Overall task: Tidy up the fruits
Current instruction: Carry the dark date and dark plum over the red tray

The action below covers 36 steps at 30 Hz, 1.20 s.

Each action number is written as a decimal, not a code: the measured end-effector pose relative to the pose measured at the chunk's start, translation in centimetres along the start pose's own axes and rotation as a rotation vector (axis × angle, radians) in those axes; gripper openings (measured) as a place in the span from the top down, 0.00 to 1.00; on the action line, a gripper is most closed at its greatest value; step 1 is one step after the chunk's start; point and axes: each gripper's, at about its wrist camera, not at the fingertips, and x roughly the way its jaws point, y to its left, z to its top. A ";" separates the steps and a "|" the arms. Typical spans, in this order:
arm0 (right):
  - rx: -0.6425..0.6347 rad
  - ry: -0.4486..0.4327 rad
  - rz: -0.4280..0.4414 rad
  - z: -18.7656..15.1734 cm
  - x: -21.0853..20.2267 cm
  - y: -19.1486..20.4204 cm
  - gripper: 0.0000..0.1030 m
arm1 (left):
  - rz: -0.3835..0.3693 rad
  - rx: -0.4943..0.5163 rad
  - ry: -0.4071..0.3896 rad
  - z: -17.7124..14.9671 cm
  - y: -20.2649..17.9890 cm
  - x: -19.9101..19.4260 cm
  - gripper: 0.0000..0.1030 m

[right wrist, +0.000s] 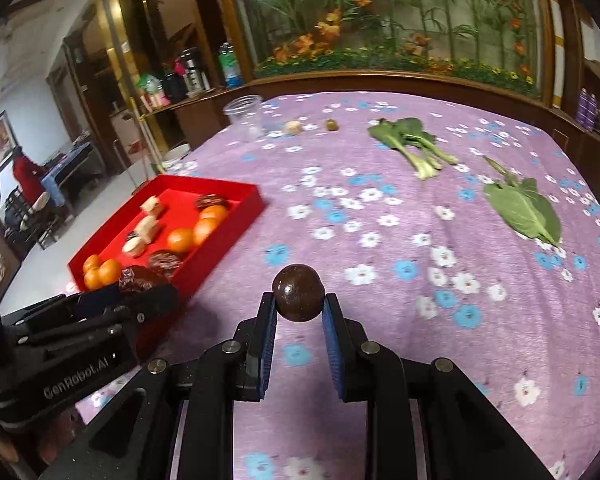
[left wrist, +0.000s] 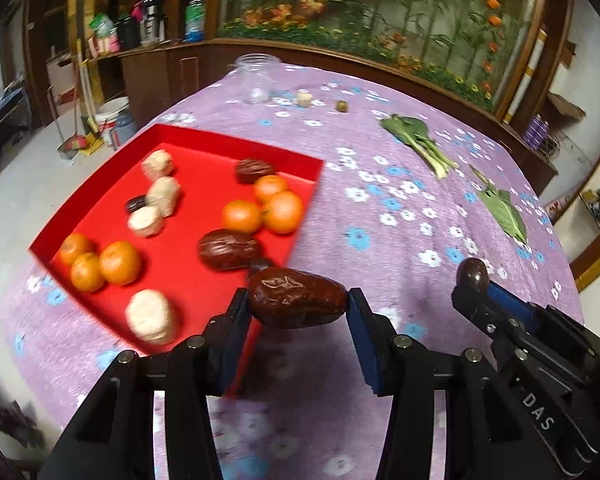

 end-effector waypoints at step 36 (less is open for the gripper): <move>-0.148 -0.005 0.156 3.9 3.4 9.4 0.75 | 0.132 -0.186 -0.008 2.6 9.6 0.5 0.54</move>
